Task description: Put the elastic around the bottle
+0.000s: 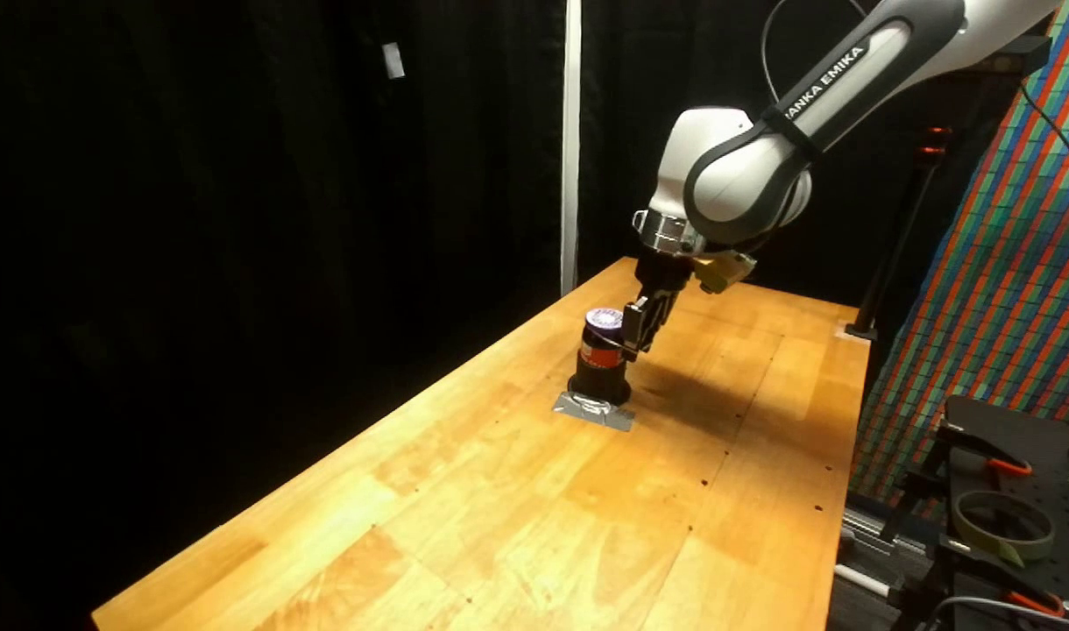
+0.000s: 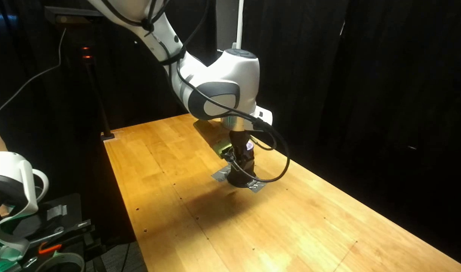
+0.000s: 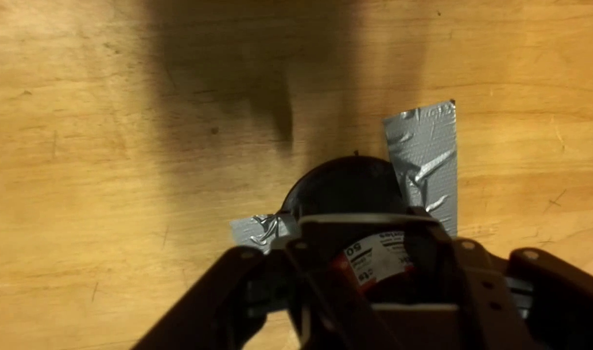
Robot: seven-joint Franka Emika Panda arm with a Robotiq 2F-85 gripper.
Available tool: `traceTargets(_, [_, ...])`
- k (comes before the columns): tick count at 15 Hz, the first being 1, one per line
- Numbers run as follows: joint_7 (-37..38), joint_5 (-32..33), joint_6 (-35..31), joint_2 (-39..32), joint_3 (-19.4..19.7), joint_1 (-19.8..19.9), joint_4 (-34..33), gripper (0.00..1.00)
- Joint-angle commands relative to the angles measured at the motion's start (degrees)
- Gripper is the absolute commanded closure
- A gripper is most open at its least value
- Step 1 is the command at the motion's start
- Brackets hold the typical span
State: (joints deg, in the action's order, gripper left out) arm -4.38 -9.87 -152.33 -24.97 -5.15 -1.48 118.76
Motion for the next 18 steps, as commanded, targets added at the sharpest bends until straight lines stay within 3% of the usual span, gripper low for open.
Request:
traceTargets(1, [3.9,1.9,-12.0,5.9,1.6,-1.3,10.9,0.80])
traceTargets(2, [4.5,2.0,-14.9,6.7,1.6,-1.4,12.8,0.88])
traceTargets(5, [4.9,0.4,-25.7,8.0,-0.1,-0.2,18.1,0.92])
traceTargets(9, [3.4,-2.5,-39.1,8.1,-7.6,5.3,22.4,0.86])
traceTargets(13, [7.8,2.6,-49.4,6.4,-18.2,15.2,24.9,0.87])
traceTargets(18, [11.7,9.8,-57.8,4.3,-23.1,22.8,27.3,0.88])
